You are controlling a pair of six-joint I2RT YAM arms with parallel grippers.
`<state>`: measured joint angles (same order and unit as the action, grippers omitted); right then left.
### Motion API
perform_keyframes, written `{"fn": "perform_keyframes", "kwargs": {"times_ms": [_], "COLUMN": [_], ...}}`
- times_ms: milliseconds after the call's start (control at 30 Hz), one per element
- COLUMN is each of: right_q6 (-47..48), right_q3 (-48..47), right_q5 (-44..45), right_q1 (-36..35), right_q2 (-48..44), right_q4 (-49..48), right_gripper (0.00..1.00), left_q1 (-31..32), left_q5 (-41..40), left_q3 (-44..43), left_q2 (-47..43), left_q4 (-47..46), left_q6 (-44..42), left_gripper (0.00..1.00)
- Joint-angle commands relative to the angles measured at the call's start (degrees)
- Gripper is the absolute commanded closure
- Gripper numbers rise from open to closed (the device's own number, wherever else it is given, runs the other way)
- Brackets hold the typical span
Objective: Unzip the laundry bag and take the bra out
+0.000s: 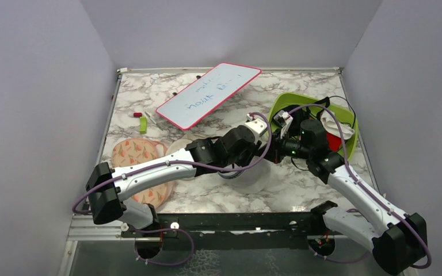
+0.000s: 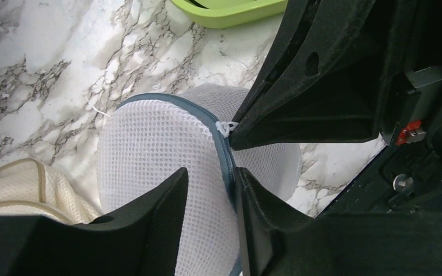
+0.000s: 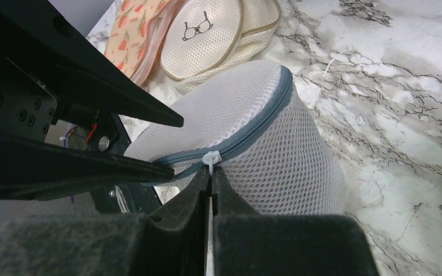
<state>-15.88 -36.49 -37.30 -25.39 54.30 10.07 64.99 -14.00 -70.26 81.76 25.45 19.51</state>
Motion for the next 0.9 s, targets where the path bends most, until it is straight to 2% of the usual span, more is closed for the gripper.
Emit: {"fn": "perform_keyframes", "kwargs": {"times_ms": [0,167,400,500,567,867], "right_q6": [0.32,0.37,-0.81,-0.50,-0.20,0.48], "right_q3": [-2.24,-2.14,-2.65,-4.02,-4.83,-6.55], "right_q5": [0.45,1.95,6.72,9.19,9.42,12.99], "right_q1": [-0.10,-0.10,-0.10,-0.10,-0.07,-0.05], "right_q2": [0.00,-0.08,1.74,3.44,4.73,9.62], "right_q4": [0.25,0.33,0.21,1.87,2.65,2.14], "right_gripper": [0.99,0.99,0.99,0.99,0.99,0.99], "left_q1": [-0.03,-0.02,0.05,1.09,1.75,5.16], "left_q5": [-2.50,-3.28,-5.83,-14.69,-17.72,-18.61], "left_q3": [-0.28,-1.47,-3.06,-3.77,-3.91,-2.24], "left_q2": [0.32,0.98,0.58,0.34,-0.26,-3.67], "left_q4": [0.55,1.88,3.48,3.90,3.89,-0.57], "left_q6": [-3.68,-6.42,-13.55,-16.76,-19.90,-28.83], "left_gripper": [0.77,0.99,1.00,1.00,1.00,1.00]}}
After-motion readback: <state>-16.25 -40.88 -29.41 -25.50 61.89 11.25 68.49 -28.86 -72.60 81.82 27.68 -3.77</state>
